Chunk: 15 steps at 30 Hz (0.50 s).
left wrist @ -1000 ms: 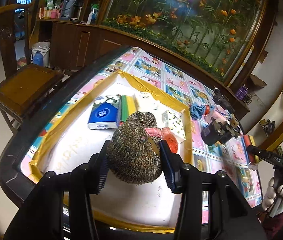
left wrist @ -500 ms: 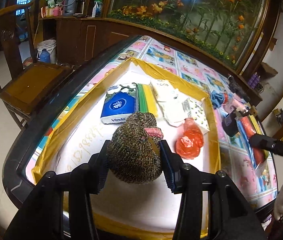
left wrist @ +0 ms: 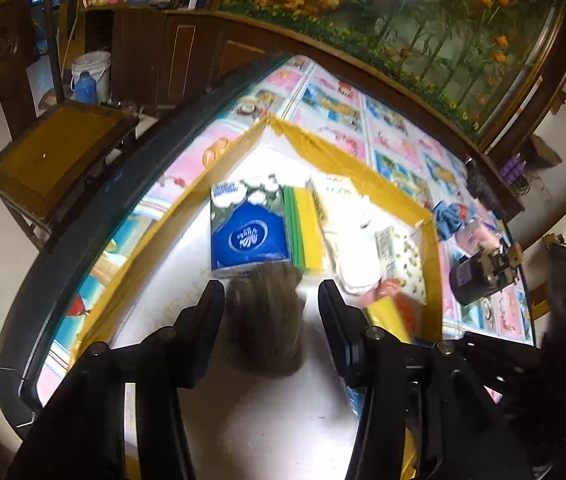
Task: Organize soft objects
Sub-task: 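Carry the beanie and striped pack into the tray and open both tools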
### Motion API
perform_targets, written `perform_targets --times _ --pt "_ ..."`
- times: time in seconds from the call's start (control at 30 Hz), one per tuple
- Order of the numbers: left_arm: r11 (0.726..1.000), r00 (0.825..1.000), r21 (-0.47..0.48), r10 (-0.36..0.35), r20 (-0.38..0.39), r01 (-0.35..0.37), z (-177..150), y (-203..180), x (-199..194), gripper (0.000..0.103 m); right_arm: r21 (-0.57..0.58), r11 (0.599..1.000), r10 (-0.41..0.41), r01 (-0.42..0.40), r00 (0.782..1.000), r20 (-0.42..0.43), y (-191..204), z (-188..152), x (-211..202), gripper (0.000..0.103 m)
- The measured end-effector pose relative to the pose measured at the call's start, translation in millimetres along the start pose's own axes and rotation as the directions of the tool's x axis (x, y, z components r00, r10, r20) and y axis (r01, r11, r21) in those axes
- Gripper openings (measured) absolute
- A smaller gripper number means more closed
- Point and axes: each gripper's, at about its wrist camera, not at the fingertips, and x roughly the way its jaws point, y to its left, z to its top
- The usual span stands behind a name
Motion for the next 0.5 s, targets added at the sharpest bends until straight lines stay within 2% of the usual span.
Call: perform_targets --times 0.07,0.17,0.3,0.5 --pt "1.0 0.999 -0.004 -0.006 0.042 0.007 0 1 -12 0.057 0.016 1.0 0.02 -0.021 1.0 0.017 1 5 5 0.044" --pt "1.0 0.995 -0.014 0.018 0.101 -0.017 -4 2 -30 0.059 0.028 0.999 0.044 -0.045 0.998 0.047 2 8 6 0.065" --pt "0.993 0.982 0.03 0.105 0.155 -0.111 -11 -11 -44 0.059 0.028 0.998 0.047 -0.05 0.995 0.089 -2 -1 -4 0.067" --pt "0.964 0.953 0.119 0.209 0.219 -0.239 -24 -41 -52 0.059 0.038 0.999 0.028 -0.035 0.986 0.166 -14 -30 -39 0.068"
